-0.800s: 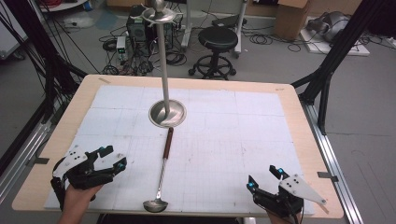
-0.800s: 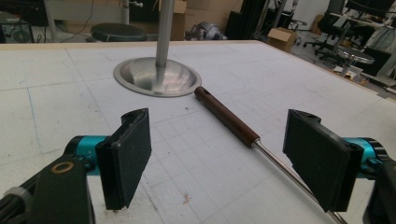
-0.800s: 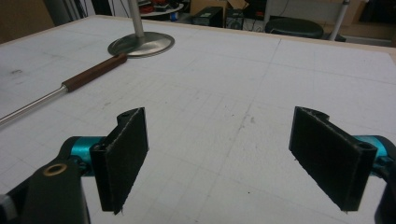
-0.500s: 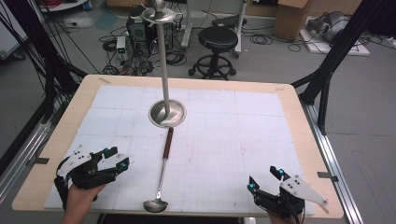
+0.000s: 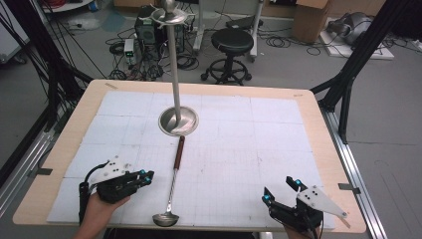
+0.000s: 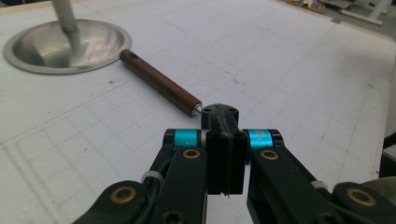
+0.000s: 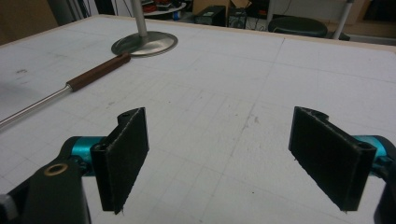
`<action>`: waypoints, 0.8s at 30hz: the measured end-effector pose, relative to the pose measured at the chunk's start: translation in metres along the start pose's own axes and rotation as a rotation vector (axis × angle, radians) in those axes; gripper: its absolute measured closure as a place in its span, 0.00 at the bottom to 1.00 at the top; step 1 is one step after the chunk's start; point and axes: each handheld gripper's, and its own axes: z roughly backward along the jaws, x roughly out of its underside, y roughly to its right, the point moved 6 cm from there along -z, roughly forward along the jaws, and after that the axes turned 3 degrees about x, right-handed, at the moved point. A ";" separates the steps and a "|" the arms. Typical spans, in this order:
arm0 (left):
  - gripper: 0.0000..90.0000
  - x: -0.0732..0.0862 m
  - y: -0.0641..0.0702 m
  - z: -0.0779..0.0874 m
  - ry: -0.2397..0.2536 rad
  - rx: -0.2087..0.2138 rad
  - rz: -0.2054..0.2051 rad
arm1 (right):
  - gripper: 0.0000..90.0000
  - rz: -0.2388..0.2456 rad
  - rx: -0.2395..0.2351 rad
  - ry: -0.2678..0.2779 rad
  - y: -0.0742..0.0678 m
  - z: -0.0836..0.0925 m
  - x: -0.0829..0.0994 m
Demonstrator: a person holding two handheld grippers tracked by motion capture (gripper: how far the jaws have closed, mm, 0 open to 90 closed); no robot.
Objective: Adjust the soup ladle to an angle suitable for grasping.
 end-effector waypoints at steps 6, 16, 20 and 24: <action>0.99 -0.003 0.020 -0.033 -0.126 0.070 -0.061 | 0.21 0.009 -0.005 -0.005 -0.002 -0.001 0.000; 0.99 0.002 0.036 -0.066 -0.233 0.121 -0.097 | 0.21 0.017 -0.003 -0.006 -0.002 -0.001 0.000; 0.99 0.007 0.039 -0.069 -0.270 0.128 -0.113 | 0.21 0.017 -0.002 -0.009 -0.002 -0.001 0.001; 0.99 0.012 0.041 -0.073 -0.317 0.143 -0.135 | 0.21 0.015 -0.005 -0.011 -0.003 0.000 0.001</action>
